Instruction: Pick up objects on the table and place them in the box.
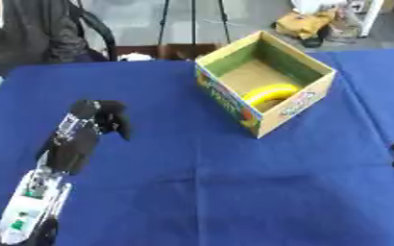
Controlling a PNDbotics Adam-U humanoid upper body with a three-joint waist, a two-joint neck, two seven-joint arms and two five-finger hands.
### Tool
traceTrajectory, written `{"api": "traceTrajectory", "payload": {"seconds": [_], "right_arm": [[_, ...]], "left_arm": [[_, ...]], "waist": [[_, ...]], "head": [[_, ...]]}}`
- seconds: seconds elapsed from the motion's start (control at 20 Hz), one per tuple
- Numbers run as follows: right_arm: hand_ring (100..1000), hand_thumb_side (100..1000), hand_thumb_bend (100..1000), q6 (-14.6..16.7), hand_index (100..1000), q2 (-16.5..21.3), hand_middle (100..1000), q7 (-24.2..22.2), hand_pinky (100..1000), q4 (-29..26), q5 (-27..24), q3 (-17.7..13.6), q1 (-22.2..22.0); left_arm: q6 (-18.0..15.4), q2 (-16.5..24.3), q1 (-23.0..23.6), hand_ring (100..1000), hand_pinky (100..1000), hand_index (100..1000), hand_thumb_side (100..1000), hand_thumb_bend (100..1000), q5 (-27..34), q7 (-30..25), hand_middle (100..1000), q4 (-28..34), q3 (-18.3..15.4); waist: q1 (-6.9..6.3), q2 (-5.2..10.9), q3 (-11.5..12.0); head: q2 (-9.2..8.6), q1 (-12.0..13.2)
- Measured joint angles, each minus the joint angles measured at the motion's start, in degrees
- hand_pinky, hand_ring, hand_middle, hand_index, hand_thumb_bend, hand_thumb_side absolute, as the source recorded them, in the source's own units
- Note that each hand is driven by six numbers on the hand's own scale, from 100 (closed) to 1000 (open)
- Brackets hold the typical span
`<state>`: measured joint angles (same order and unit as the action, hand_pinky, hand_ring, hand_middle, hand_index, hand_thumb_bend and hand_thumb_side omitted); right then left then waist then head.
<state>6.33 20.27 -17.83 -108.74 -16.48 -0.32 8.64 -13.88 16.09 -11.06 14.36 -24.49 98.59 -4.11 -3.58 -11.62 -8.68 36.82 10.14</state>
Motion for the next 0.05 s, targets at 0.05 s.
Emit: {"api": "traceTrajectory", "payload": {"seconds": [0.05], "right_arm": [[655,644,100,0.0,658,0.0,545,0.0,527,0.0,0.0,0.0,0.0]], "left_arm": [[-0.1,0.0,0.0,557,500,746,1000,287,0.1,-0.1,533,0.0,0.0]], "waist": [[-0.04,0.00,0.0]], "head": [[-0.15,-0.1]]}}
